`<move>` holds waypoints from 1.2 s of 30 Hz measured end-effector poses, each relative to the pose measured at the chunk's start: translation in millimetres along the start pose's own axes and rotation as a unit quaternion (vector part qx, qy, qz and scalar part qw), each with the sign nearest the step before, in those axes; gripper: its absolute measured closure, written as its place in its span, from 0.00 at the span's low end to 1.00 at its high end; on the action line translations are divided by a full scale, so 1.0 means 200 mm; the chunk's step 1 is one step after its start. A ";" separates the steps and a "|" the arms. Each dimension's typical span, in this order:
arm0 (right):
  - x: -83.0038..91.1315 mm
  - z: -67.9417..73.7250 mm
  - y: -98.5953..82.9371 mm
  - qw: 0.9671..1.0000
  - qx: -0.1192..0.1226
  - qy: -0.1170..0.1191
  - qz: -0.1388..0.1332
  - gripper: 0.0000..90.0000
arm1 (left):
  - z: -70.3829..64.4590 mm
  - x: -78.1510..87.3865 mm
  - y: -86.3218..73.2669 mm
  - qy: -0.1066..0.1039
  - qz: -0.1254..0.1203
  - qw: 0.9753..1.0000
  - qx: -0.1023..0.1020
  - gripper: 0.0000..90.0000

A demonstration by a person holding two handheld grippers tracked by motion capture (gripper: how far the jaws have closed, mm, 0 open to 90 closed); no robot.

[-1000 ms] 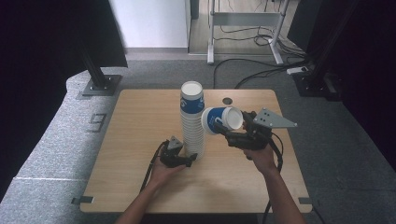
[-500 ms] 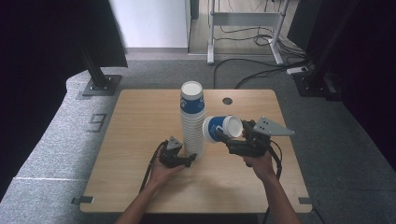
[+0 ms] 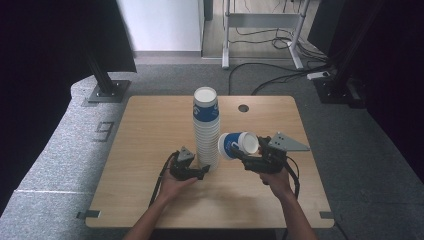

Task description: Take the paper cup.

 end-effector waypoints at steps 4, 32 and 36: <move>-0.01 -0.01 -0.05 1.000 -0.004 -0.002 0.007 0.26 | -0.01 0.01 0.00 -0.001 0.000 1.000 0.001 0.24; -0.08 -0.01 -0.33 0.998 -0.023 -0.002 0.055 0.26 | -0.16 0.13 -0.03 -0.038 -0.015 0.999 -0.004 0.23; -0.09 0.00 -0.34 0.998 -0.023 0.000 0.058 0.26 | -0.20 0.14 -0.04 -0.052 -0.013 0.999 -0.006 0.22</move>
Point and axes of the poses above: each handheld gripper's, and its own axes: x roughly backward along the jaws, y roughly out of its top, z roughly to its left, the point moved 8 cm from there along -x, roughly forward along the jaws, and after that the axes turned 5 degrees about -y, right-handed, at the moved point
